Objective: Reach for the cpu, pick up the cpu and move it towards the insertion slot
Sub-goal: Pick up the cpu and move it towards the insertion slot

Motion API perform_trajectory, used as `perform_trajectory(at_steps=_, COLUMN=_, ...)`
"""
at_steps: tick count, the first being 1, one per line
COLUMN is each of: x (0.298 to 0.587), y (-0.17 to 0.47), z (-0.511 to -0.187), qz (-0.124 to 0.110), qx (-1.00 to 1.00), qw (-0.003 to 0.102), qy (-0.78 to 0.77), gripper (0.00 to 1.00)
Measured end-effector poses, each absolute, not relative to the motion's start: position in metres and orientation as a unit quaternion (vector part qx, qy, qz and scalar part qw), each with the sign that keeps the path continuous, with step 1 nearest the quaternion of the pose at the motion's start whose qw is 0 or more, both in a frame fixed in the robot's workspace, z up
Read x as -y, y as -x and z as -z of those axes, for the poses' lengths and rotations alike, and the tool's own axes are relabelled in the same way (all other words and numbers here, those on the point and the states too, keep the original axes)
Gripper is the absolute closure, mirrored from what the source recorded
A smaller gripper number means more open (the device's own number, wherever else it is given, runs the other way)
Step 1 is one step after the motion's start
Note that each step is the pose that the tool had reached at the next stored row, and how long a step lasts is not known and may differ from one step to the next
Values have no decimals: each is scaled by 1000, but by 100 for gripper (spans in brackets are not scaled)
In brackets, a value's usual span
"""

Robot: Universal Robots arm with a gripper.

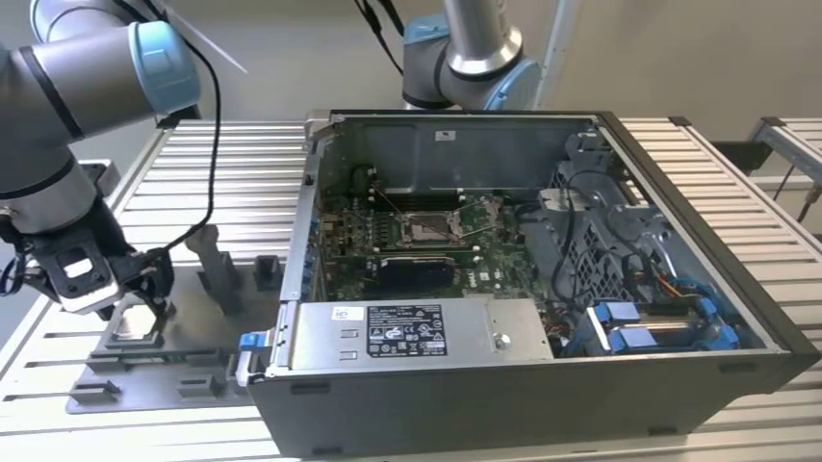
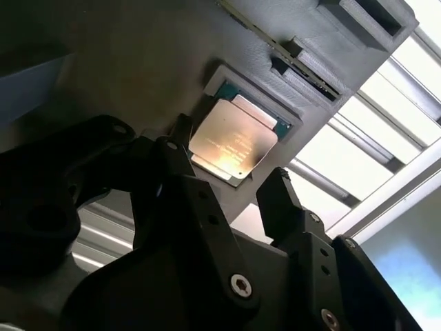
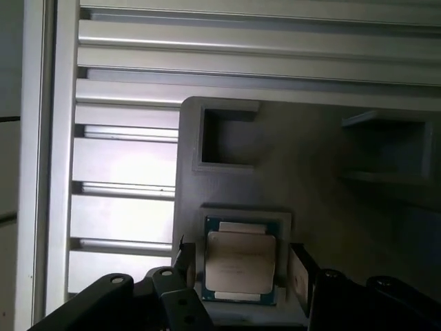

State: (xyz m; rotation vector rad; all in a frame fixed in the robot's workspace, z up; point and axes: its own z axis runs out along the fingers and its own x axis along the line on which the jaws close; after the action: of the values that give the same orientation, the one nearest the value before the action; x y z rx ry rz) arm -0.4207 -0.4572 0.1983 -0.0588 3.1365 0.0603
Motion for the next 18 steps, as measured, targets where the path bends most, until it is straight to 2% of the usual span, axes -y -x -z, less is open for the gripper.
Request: perform_trajectory(at_steps=18, x=459, y=421, z=-187, qz=-19, qx=-1000, qw=2, qy=18, gripper=0)
